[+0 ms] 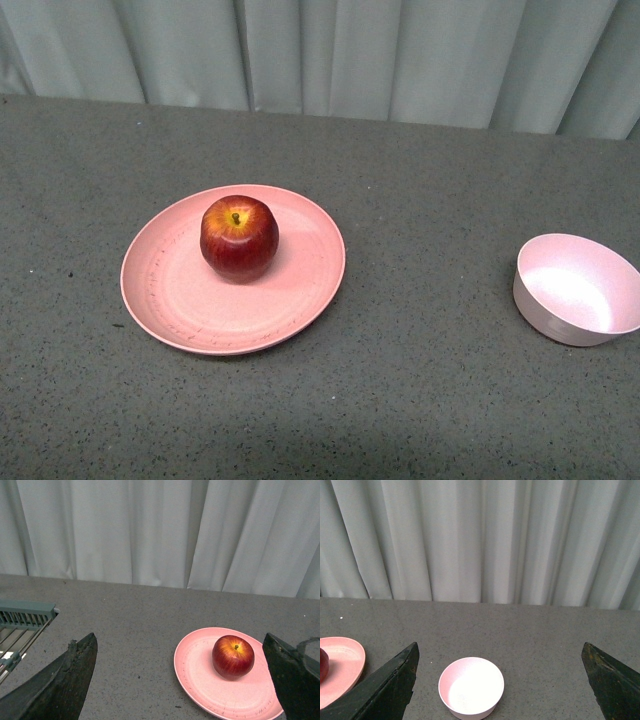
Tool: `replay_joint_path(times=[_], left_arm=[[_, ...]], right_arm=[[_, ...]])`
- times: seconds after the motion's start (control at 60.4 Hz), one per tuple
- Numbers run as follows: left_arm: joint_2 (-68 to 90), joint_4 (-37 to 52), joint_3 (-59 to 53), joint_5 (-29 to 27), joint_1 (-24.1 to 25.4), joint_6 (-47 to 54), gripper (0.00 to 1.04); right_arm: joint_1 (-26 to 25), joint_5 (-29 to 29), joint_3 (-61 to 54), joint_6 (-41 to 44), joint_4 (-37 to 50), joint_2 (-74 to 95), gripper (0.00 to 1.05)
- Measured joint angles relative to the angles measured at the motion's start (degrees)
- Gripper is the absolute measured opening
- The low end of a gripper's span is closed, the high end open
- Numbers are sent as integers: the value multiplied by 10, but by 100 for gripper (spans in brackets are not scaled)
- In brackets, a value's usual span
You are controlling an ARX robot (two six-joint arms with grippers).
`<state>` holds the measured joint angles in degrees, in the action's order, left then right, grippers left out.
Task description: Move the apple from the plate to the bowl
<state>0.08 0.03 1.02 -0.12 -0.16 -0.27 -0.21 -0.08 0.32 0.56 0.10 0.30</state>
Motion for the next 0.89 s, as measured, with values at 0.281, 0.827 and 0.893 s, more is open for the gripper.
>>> replay_joint_path(times=[0.281,0.827,0.893], left_arm=[[0,0,0,0,0,0,98],[0,0,0,0,0,0,98],[0,0,0,0,0,0,98]], right_arm=[[0,0,0,0,0,0,95],[0,0,0,0,0,0,95],[0,0,0,0,0,0,95]])
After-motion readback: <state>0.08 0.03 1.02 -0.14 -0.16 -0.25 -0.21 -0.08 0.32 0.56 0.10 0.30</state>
